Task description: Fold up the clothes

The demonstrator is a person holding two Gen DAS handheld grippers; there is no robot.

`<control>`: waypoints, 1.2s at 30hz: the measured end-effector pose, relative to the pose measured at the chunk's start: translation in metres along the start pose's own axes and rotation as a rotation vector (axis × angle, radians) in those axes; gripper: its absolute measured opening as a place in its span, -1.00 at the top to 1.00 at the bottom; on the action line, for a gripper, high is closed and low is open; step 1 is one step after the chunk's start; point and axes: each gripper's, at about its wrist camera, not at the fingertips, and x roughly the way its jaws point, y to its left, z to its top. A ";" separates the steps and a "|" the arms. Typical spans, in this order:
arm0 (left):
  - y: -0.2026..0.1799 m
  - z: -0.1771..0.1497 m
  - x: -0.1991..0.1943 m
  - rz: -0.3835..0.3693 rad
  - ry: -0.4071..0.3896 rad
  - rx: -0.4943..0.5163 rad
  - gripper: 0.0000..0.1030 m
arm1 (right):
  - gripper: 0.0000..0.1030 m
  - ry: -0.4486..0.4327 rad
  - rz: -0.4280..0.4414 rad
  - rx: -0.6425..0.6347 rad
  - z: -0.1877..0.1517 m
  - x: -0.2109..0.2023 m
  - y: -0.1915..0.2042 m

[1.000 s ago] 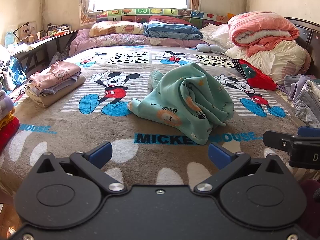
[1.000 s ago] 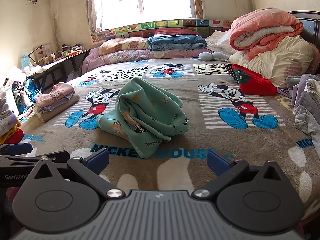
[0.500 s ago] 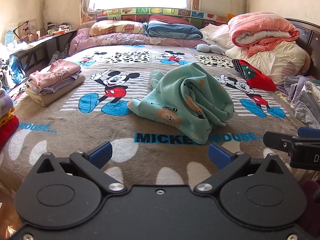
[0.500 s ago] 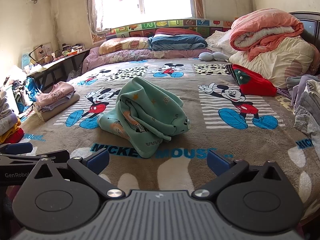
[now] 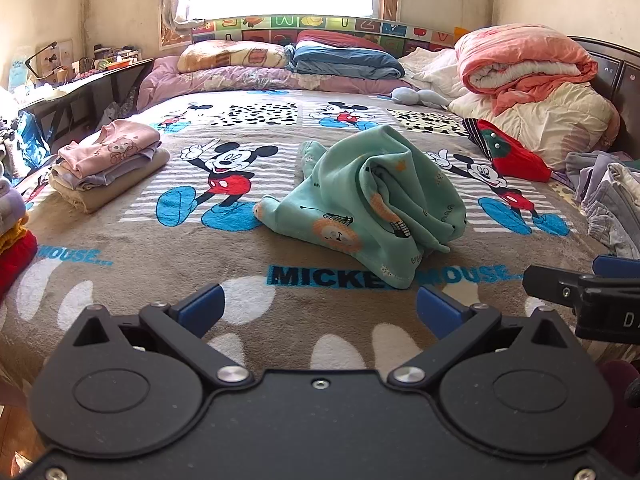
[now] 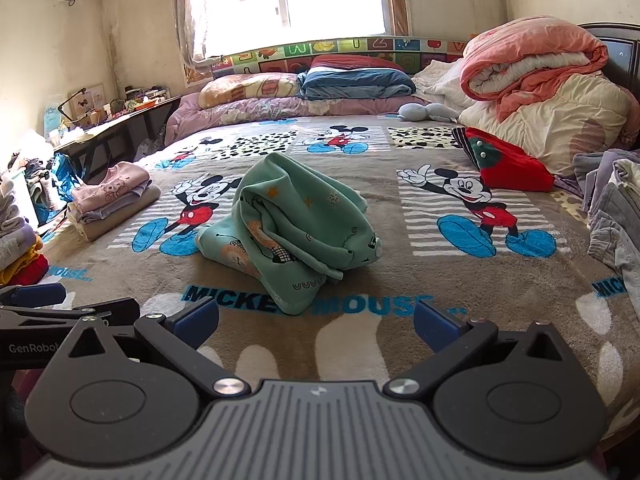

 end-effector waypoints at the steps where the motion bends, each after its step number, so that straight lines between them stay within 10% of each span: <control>1: 0.000 0.000 0.000 0.000 0.000 0.001 -1.00 | -1.00 0.000 0.001 -0.001 0.000 0.000 0.000; 36: 0.012 0.002 0.040 -0.030 0.051 -0.092 -1.00 | -1.00 -0.081 0.175 0.185 -0.008 0.030 -0.034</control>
